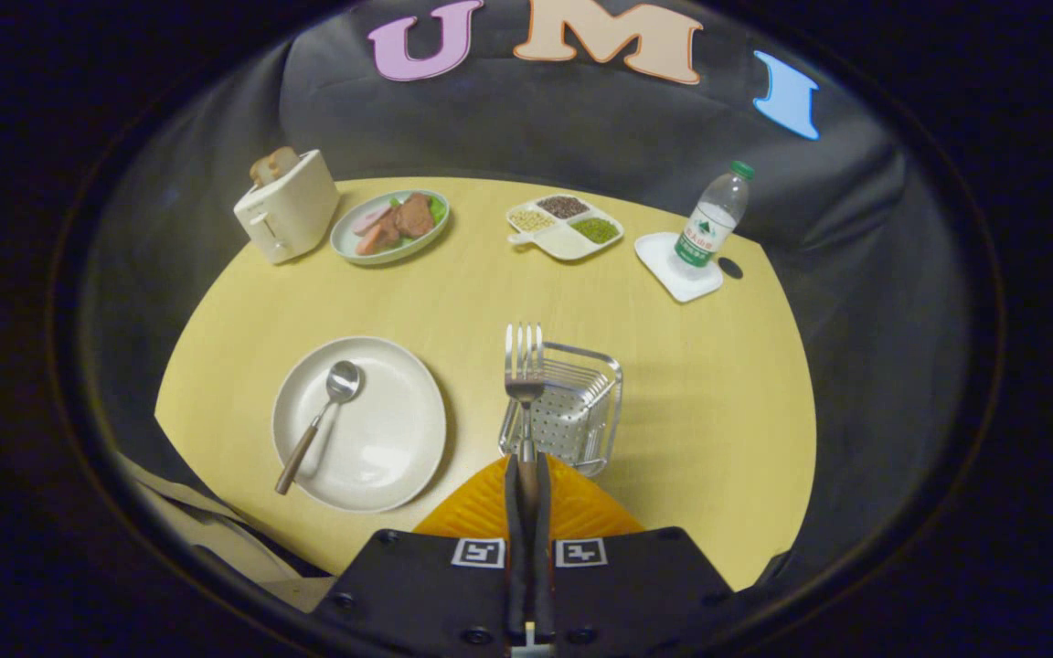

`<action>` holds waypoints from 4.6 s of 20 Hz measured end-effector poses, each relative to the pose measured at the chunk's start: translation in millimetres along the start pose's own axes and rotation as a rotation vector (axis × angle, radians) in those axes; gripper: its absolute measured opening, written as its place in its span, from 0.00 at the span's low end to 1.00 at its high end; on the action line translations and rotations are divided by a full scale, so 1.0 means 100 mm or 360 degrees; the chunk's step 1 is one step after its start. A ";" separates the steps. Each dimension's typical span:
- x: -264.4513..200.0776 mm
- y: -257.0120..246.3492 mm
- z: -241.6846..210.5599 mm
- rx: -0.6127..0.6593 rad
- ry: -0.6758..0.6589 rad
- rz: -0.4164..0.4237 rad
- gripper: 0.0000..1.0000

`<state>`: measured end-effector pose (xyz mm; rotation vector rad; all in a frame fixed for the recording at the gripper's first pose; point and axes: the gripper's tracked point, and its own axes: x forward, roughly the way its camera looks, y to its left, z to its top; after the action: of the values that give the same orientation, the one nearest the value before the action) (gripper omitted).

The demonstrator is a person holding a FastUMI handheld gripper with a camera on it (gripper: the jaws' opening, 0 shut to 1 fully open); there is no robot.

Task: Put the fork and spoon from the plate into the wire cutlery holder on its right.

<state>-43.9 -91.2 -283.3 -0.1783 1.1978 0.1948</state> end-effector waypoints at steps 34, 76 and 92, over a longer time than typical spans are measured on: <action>-0.32 0.89 0.74 0.0023 -0.0770 -0.0013 1.00; 0.89 2.27 -0.42 -0.0179 -0.0118 0.0199 0.08; 0.47 1.69 -0.05 -0.0105 -0.0168 0.0177 0.04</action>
<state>-72.9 73.9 -334.7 -0.1572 1.0979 0.3372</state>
